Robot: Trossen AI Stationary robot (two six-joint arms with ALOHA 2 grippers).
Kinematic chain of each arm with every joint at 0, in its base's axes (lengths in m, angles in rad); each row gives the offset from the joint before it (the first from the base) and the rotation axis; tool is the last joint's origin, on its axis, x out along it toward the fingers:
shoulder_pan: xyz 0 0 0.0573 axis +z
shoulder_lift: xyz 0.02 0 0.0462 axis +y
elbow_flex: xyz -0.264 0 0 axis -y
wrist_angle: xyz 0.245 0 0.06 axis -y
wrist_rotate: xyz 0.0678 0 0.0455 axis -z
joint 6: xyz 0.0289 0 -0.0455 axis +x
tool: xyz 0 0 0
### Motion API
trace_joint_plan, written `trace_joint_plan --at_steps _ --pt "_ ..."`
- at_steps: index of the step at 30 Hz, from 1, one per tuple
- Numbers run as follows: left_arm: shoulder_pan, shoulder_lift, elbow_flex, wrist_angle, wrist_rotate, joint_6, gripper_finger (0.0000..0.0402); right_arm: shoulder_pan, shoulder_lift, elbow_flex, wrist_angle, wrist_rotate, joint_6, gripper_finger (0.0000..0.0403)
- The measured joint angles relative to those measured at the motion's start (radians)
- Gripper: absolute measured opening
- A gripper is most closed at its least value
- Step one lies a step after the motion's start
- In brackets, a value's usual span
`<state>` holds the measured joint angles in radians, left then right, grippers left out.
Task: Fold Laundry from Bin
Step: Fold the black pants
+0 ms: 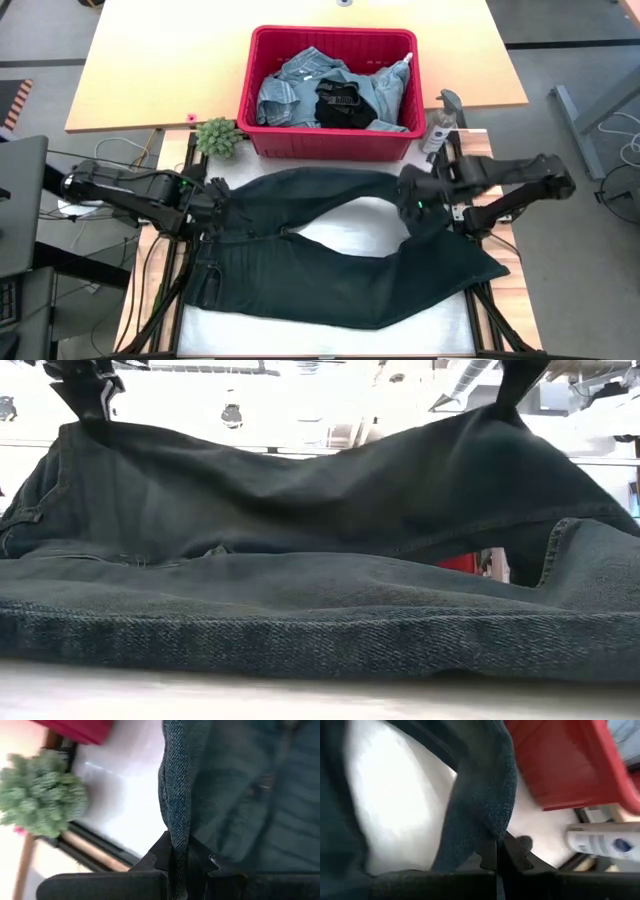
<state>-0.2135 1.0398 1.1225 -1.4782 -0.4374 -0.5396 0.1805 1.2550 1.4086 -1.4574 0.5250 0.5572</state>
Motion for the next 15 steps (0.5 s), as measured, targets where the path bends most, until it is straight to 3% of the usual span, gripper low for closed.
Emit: trace_joint_plan --at_steps 7,15 --pt "-0.052 -0.009 0.026 0.034 0.227 -0.033 0.0011 0.260 0.015 0.000 -0.007 0.026 0.303 0.0025" --pt "-0.151 -0.043 0.121 0.112 0.299 -0.136 0.0011 0.521 0.064 0.000 -0.005 0.017 0.659 0.0025"
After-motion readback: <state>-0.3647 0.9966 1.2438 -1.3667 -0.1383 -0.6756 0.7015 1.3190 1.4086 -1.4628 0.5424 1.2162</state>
